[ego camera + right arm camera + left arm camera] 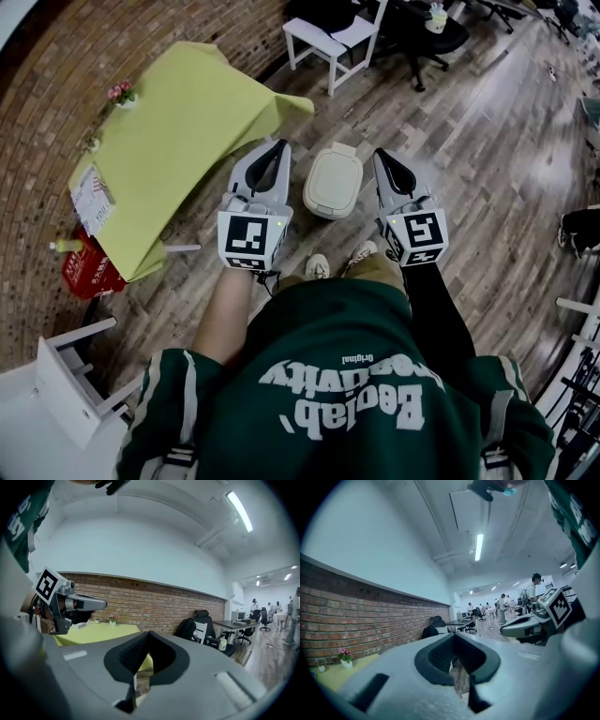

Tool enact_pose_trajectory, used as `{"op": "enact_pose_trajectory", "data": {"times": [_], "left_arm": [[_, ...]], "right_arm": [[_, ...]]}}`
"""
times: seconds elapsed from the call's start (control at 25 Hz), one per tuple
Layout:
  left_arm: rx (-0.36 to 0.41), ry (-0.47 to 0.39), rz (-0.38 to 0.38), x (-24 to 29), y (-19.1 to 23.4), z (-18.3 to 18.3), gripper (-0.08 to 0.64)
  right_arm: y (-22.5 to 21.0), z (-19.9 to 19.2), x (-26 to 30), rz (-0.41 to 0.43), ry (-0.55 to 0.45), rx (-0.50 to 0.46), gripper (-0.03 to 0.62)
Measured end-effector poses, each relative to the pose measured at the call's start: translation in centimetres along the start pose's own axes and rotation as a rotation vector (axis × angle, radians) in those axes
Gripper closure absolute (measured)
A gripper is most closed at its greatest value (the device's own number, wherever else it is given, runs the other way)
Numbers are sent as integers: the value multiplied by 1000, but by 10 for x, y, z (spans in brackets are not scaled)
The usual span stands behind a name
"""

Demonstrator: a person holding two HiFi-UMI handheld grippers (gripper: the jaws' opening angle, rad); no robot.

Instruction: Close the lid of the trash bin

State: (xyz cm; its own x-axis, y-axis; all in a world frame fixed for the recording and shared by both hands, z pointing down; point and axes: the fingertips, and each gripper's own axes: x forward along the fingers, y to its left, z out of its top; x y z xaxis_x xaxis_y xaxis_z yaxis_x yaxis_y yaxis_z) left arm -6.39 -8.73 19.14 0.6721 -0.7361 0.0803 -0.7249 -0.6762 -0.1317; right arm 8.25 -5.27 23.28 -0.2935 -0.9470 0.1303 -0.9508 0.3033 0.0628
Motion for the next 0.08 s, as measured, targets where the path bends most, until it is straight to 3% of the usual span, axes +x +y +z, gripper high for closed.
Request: {"op": "enact_pose_trajectory", "data": {"times": [0.08], "left_arm": [[-2,3,-2,1,0,-1,554]], "right_arm": [[-2,0,0,0,1,1,581]]}}
